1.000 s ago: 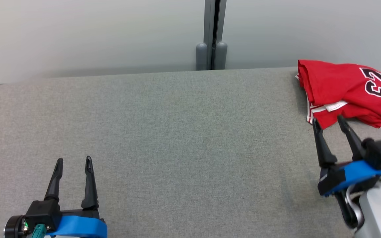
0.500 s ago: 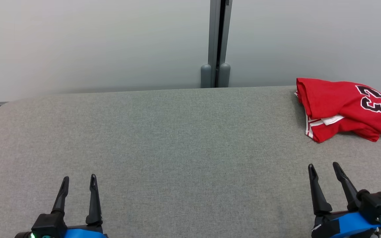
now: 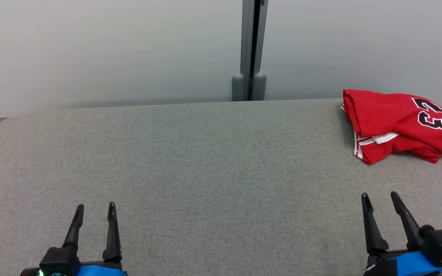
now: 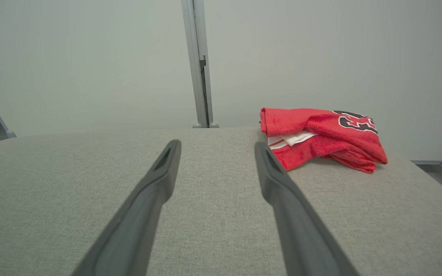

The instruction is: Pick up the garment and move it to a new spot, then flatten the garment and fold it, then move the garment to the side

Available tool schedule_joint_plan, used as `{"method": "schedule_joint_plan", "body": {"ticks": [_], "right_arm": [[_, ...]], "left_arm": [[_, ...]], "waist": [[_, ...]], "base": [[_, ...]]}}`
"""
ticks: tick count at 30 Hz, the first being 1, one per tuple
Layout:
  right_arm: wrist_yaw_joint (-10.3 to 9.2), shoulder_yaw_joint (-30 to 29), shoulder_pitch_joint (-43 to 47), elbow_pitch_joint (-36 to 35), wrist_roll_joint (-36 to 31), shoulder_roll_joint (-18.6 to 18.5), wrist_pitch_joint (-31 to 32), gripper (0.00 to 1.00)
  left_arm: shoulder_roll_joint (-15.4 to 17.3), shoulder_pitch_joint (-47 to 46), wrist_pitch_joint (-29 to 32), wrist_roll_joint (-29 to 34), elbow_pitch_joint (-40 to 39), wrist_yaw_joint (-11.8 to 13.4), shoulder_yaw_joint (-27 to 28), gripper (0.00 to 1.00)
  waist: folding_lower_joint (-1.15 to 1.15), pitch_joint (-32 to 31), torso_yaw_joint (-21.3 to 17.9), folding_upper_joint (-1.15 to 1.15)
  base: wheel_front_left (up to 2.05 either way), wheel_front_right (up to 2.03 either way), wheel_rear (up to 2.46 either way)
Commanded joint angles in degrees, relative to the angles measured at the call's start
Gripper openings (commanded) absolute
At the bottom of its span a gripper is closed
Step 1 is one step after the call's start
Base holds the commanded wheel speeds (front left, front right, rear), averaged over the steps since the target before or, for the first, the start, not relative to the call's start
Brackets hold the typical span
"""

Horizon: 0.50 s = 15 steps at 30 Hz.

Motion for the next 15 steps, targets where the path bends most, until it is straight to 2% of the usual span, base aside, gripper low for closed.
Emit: {"method": "schedule_joint_plan", "body": {"ticks": [1, 14, 15], "right_arm": [[0.01, 0.0, 0.7, 0.2, -0.4, 0.3, 0.2, 1.00], [0.01, 0.3, 0.6, 0.9, 0.3, 0.4, -0.1, 1.00], [0.00, 0.2, 0.1, 0.9, 0.2, 0.3, -0.1, 0.00]], "left_arm": [[0.0, -0.8, -0.2, -0.4, -0.2, 0.1, 0.1, 1.00], [-0.1, -0.7, -0.2, 0.1, 0.0, 0.5, -0.1, 1.00], [-0.1, -0.1, 0.0, -0.1, 0.1, 0.3, 0.0, 0.00]], "waist": [[0.00, 0.0, 0.1, 0.00], [0.00, 0.5, 0.3, 0.00], [0.00, 0.5, 0.3, 0.00]], "base": [[0.00, 0.00, 0.00], [0.00, 0.00, 0.00], [0.00, 0.00, 0.00]]}}
